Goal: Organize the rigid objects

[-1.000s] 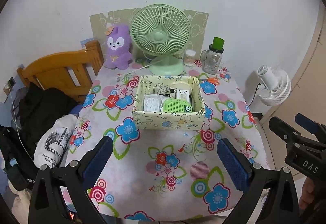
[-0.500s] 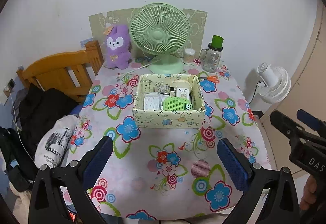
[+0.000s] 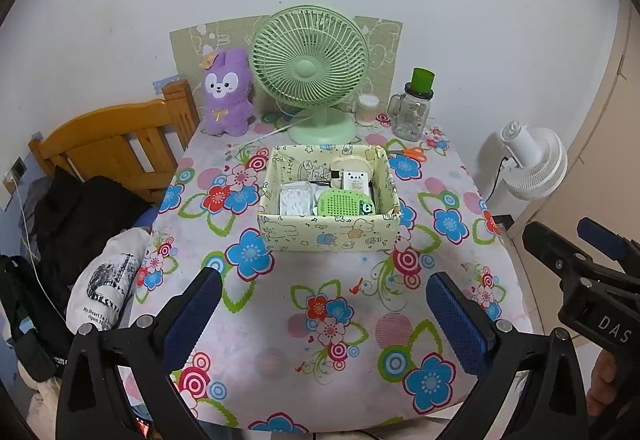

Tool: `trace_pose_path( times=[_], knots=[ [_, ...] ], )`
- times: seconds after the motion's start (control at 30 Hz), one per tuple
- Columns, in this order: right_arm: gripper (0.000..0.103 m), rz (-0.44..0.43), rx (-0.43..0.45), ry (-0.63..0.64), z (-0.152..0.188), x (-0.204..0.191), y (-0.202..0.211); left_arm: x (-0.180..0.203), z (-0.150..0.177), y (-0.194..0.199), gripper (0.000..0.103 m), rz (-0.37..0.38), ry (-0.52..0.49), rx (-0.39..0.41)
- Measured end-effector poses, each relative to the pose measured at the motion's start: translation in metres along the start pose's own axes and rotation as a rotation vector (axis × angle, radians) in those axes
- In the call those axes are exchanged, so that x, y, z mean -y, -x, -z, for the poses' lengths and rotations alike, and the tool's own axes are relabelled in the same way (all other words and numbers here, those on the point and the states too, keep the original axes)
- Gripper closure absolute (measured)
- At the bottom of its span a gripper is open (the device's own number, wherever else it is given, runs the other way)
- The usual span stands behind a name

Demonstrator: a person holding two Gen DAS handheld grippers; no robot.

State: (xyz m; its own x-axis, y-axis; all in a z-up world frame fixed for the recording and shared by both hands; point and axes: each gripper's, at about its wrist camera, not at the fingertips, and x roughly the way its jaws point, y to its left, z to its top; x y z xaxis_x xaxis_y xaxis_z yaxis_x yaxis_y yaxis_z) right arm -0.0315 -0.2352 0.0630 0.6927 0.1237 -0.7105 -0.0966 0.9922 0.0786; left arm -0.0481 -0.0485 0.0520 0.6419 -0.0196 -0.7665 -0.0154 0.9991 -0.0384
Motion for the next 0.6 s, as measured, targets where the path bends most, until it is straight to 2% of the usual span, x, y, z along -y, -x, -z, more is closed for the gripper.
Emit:
trace_pose_path(
  times=[0.6],
  knots=[
    [0.008,0.022,-0.019,0.014,0.003,-0.008,-0.008,-0.001,0.003,-0.011,0.000,0.007,-0.004,-0.026]
  ],
)
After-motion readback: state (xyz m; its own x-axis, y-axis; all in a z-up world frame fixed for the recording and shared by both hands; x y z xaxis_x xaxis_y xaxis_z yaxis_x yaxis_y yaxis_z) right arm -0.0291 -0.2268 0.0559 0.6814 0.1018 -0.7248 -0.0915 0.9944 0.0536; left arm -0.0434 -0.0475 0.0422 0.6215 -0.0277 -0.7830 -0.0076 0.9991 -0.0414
